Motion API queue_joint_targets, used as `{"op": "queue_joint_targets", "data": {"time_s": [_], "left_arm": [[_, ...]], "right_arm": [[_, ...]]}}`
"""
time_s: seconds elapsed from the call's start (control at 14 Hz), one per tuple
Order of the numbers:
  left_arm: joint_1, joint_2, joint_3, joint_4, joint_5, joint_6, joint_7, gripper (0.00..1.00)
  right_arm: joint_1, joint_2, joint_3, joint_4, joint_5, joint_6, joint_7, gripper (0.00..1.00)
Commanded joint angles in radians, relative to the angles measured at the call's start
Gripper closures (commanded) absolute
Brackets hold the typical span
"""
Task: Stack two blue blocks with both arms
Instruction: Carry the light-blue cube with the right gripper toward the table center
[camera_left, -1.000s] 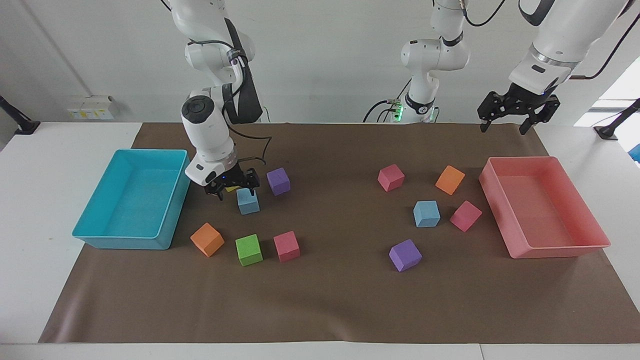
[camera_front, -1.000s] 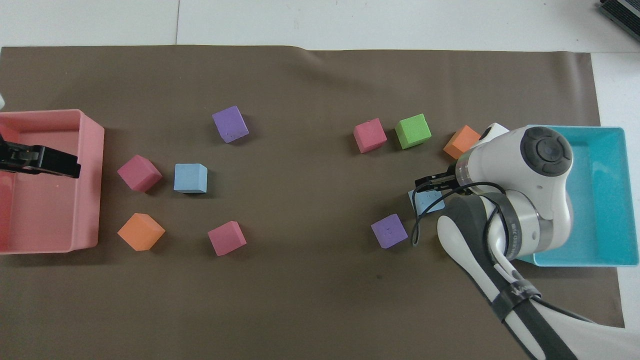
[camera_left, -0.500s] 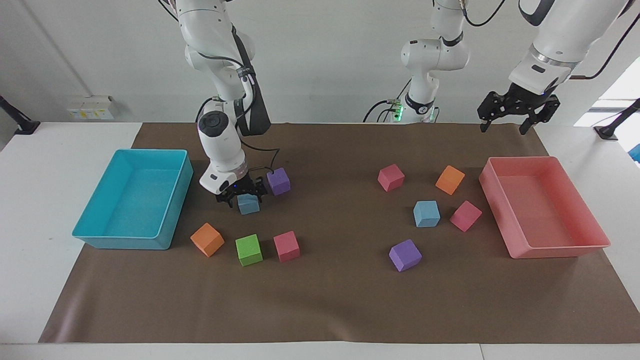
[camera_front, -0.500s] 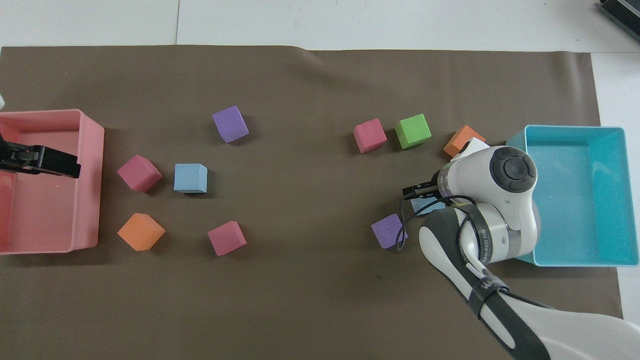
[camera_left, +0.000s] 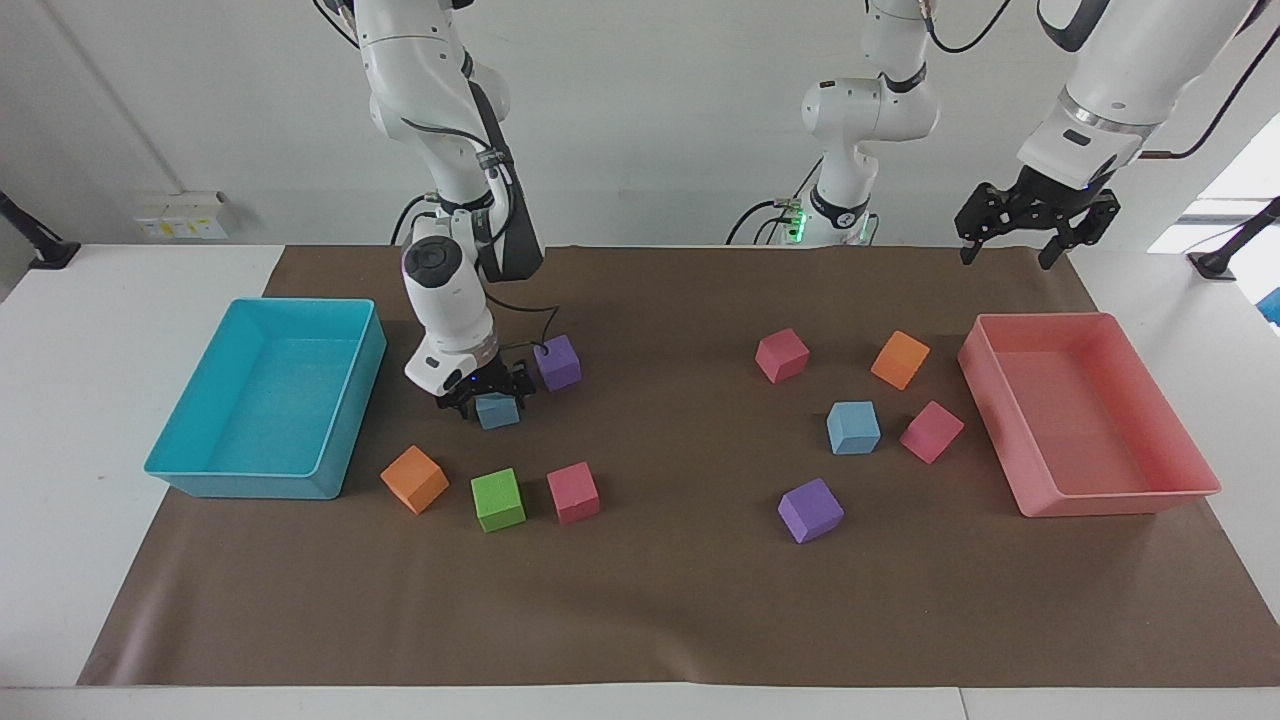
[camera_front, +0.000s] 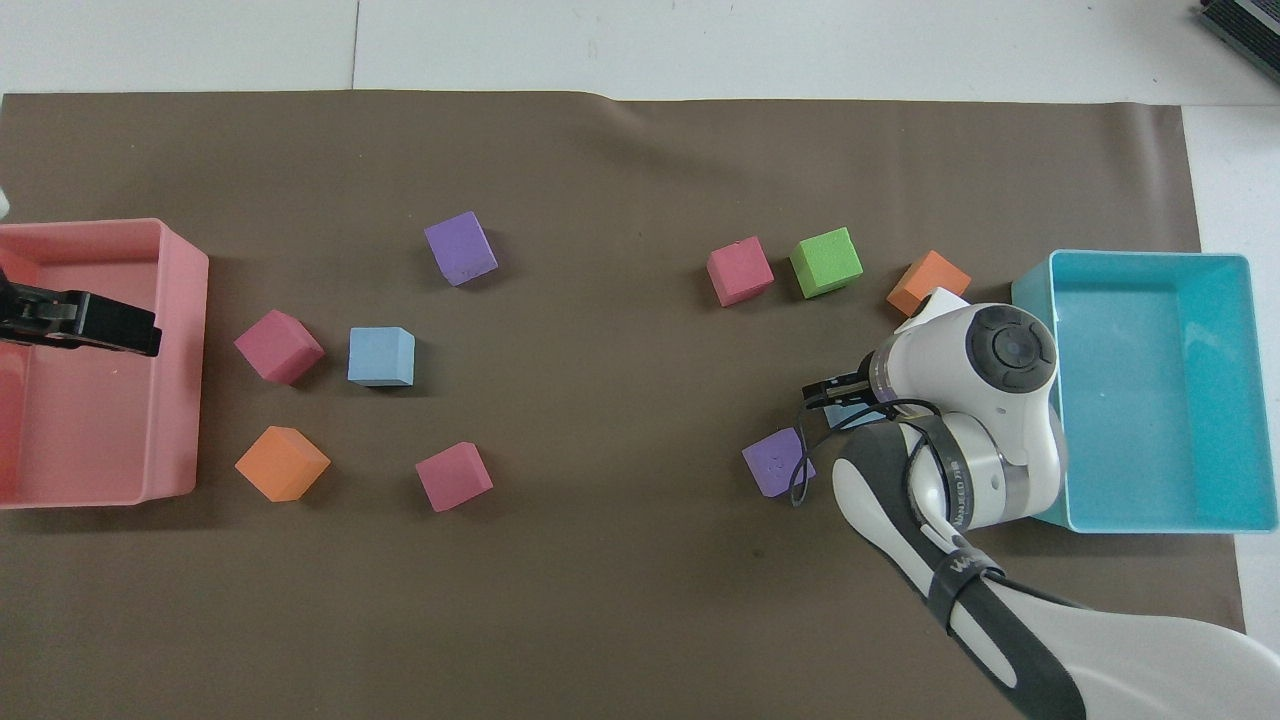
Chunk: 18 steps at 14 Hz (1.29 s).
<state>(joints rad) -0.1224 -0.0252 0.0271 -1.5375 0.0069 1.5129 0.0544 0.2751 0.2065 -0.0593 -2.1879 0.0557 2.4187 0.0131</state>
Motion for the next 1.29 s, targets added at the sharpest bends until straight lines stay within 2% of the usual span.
{"op": "queue_joint_targets", "data": {"time_s": [0.0,0.07,0.43,0.64,0.93,1.07,1.21], "left_arm": [[0.017,0.004,-0.009,0.014,-0.013,-0.020,-0.002,0.00],[0.017,0.004,-0.009,0.014,-0.013,-0.020,-0.002,0.00],[0.018,0.004,-0.009,0.014,-0.013,-0.020,-0.002,0.00],[0.017,0.004,-0.009,0.014,-0.013,-0.020,-0.002,0.00],[0.017,0.002,-0.009,0.014,-0.013,-0.020,-0.002,0.00],[0.017,0.004,-0.009,0.014,-0.013,-0.020,-0.002,0.00],[0.017,0.004,-0.009,0.014,-0.013,-0.020,-0.002,0.00]], "right_arm": [[0.006,-0.010,0.001,-0.018,0.012,0.023,0.034,0.74],[0.015,-0.009,0.001,-0.013,0.012,0.023,0.065,1.00],[0.024,-0.006,0.001,-0.001,0.010,0.019,0.111,1.00],[0.024,-0.045,-0.001,0.014,0.010,-0.009,0.111,1.00],[0.022,-0.111,-0.002,0.089,0.009,-0.178,0.110,1.00],[0.022,-0.118,-0.002,0.169,0.001,-0.300,0.110,1.00],[0.024,-0.104,0.001,0.223,-0.007,-0.360,0.108,1.00]]}}
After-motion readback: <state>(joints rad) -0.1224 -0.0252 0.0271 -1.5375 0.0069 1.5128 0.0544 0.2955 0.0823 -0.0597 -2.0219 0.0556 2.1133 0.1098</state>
